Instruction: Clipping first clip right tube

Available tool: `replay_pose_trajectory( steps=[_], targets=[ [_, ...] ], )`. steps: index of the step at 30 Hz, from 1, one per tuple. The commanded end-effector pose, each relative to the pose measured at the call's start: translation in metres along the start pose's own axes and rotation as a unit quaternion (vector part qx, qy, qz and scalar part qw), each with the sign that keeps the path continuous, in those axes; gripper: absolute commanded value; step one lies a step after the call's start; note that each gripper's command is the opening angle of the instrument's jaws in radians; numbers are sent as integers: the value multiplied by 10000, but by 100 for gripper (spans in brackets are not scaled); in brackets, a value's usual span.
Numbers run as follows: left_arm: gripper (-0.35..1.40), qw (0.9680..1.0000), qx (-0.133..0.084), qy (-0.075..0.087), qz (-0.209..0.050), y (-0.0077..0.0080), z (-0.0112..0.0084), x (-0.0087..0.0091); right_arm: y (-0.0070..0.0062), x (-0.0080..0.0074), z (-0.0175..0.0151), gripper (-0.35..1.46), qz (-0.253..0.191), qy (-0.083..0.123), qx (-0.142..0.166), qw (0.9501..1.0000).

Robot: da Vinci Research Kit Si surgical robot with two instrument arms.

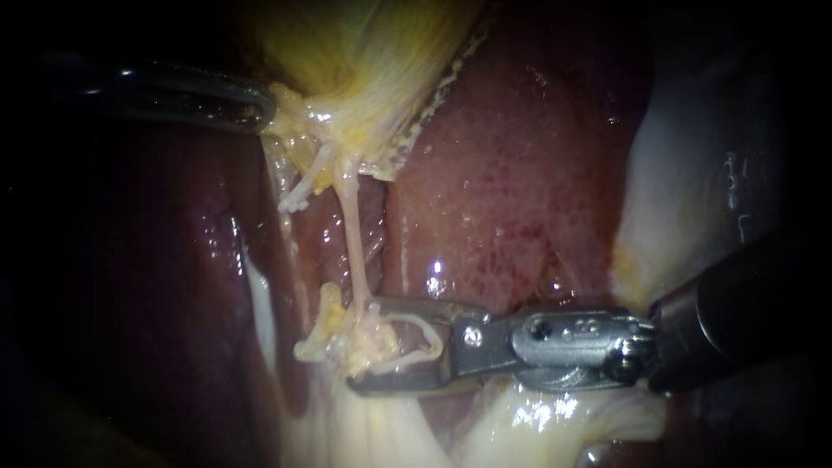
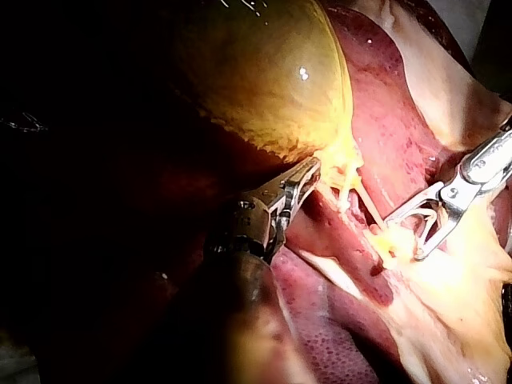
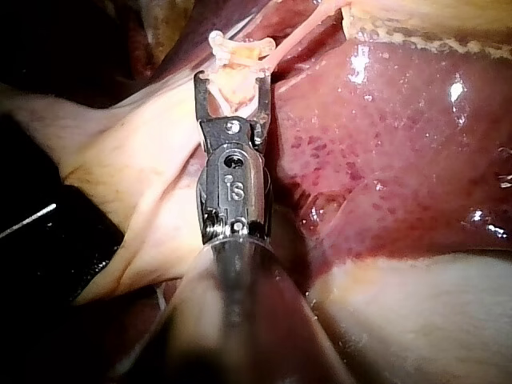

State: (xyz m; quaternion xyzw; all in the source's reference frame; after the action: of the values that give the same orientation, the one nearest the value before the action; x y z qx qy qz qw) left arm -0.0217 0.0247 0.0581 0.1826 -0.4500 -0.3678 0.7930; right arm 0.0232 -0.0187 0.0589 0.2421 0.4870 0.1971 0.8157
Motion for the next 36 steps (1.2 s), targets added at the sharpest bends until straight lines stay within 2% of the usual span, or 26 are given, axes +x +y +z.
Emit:
replay_pose_trajectory(
  steps=[1,8,13,16,21,27,30,32,36],
  targets=[
    [-35,10000,0,0,1,0,0,0,0,0,-1,49,-4,-5,17,10000],
    [-35,10000,-1,0,1,0,0,0,1,8,-16,49,192,-75,261,9994],
    [-35,10000,-1,0,3,0,0,1,8,28,-37,49,566,-113,349,9977],
    [-35,10000,0,0,3,0,-1,1,15,35,-48,48,626,-114,379,9973],
    [-35,10000,-2,-1,6,0,0,2,31,30,-55,46,664,-118,398,9969],
    [-35,10000,-2,-1,6,0,-1,2,52,20,-44,48,658,-116,373,9971],
    [-35,10000,-2,-1,7,0,0,3,60,20,-31,49,726,-31,405,9965],
    [-35,10000,-3,-1,7,0,0,3,63,19,-22,50,906,93,599,9940],
    [-35,10000,-4,-1,7,0,0,3,63,22,-9,50,1264,477,1034,9854]
  ],
)
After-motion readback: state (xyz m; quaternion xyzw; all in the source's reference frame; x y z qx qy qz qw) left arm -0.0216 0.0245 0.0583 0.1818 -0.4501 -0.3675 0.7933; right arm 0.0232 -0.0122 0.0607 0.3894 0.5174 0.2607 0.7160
